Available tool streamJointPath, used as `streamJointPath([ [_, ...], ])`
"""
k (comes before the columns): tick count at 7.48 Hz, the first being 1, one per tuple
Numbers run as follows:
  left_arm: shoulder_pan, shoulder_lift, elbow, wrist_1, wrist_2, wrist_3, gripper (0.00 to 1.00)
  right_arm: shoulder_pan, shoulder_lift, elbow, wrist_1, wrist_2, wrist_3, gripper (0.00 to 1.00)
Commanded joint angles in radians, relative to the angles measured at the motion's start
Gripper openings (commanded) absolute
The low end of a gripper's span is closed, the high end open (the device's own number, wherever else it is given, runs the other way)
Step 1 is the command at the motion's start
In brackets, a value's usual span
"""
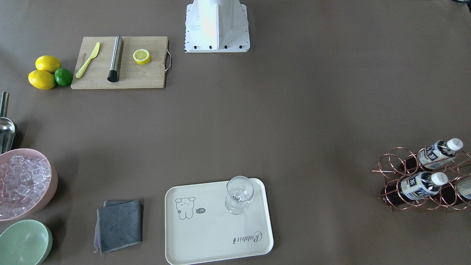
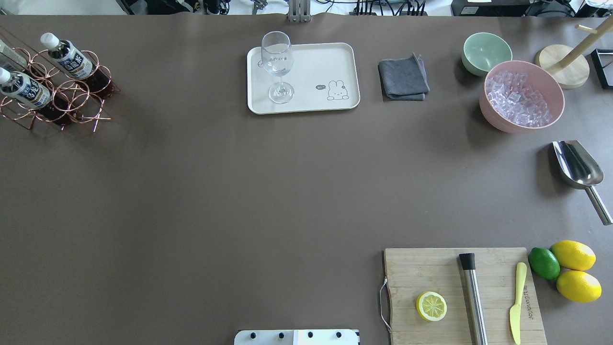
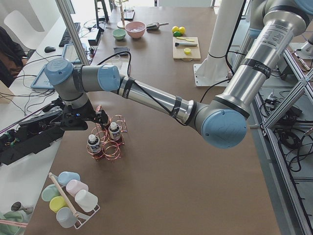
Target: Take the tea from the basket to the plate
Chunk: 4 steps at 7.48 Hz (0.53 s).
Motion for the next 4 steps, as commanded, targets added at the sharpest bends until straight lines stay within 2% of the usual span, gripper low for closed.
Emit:
streamJointPath([
  [1,-0.004,0.011,-0.006,0.000,-0.014,-0.001,0.99,0.000,0.000,0.000,0.000,0.000,0.001,1.00],
  [4,-0.007,0.020,-0.015,0.002,-0.014,-0.001,0.99,-0.002,0.005,-0.002,0.000,0.004,0.001,1.00],
])
